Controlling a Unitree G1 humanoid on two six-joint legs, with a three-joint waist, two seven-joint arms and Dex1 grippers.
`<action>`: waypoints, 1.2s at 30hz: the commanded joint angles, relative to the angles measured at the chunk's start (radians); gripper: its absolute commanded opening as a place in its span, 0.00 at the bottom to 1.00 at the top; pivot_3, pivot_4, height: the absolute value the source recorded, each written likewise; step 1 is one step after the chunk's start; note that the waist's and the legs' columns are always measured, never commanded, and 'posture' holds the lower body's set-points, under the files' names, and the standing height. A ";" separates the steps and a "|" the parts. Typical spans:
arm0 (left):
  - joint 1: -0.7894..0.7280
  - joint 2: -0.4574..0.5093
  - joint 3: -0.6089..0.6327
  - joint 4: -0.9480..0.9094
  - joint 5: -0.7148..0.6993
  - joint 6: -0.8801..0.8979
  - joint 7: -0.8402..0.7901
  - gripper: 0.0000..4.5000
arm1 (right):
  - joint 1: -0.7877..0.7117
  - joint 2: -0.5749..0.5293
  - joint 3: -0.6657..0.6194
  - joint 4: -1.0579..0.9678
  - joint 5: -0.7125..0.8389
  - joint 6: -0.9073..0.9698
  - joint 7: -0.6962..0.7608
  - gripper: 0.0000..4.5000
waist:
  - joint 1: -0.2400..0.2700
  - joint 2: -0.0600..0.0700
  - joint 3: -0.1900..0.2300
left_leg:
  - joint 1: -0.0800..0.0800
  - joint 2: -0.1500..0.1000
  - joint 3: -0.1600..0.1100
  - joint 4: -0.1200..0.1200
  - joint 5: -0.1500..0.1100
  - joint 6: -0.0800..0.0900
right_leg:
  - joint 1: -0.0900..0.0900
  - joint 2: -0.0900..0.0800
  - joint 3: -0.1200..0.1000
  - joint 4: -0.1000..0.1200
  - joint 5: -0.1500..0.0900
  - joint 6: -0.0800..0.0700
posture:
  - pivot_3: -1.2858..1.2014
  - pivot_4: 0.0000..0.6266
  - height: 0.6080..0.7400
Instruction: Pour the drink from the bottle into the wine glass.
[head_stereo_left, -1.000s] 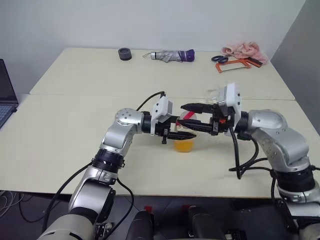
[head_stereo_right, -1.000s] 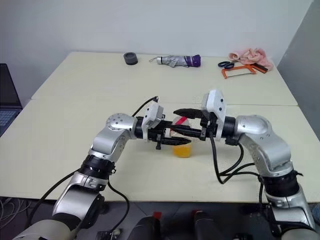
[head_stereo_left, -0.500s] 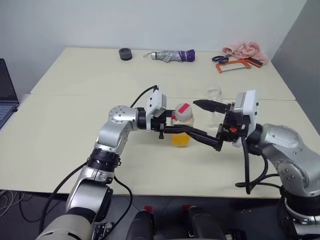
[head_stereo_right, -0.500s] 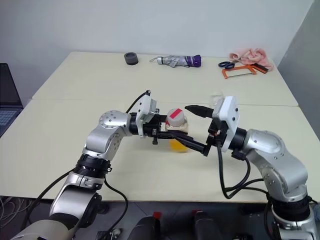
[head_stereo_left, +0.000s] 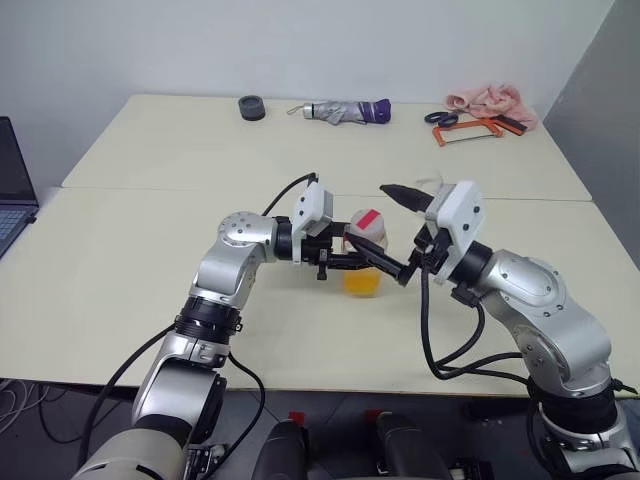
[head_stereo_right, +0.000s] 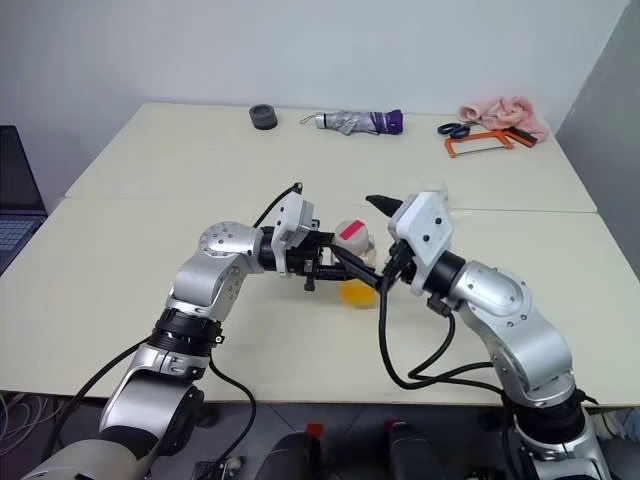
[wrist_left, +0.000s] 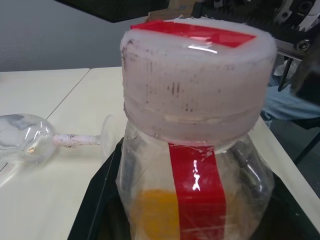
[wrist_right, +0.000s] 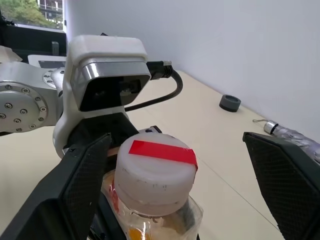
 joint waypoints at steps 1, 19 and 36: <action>-0.012 0.000 0.002 -0.022 -0.018 -0.014 -0.007 0.40 | -0.015 -0.001 -0.009 -0.009 -0.023 -0.016 -0.016 1.00 | 0.000 0.000 0.000 | 0.000 0.000 0.000 0.000 0.000 0.000 | 0.000 0.000 0.000 0.000 0.000 0.000 | 0.52 0.24 1.00; 0.008 0.018 -0.001 -0.031 -0.015 -0.018 -0.010 0.40 | 0.059 -0.034 -0.104 -0.065 0.051 0.053 -0.010 1.00 | 0.000 0.000 0.000 | 0.000 0.000 0.000 0.000 0.000 0.000 | 0.000 0.000 0.000 0.000 0.000 0.000 | 0.52 0.24 1.00; 0.003 0.024 -0.001 -0.020 -0.015 -0.024 -0.009 0.40 | 0.052 -0.078 -0.101 -0.149 0.193 0.106 0.012 1.00 | -0.001 0.000 0.000 | 0.000 0.000 0.000 0.000 0.000 0.000 | 0.000 0.000 0.000 0.000 0.000 0.000 | 0.52 0.24 1.00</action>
